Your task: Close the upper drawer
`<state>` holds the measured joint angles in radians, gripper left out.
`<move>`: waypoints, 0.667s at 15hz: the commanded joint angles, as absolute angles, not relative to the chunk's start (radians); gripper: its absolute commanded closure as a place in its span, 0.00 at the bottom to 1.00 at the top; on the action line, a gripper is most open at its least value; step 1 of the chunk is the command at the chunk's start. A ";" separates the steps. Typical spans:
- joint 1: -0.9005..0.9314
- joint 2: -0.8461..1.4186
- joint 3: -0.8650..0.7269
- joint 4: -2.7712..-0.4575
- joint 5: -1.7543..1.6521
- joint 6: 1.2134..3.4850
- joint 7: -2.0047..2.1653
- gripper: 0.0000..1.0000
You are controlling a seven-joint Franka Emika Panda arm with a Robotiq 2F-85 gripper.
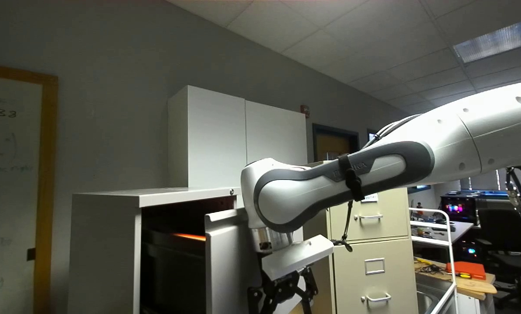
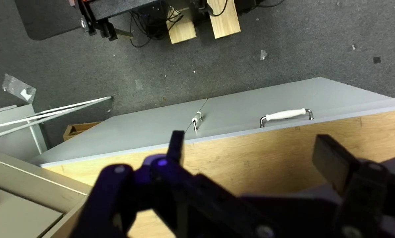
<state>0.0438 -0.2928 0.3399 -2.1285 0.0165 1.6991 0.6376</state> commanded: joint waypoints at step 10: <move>0.077 -0.330 0.302 -2.138 -0.025 1.738 0.694 0.48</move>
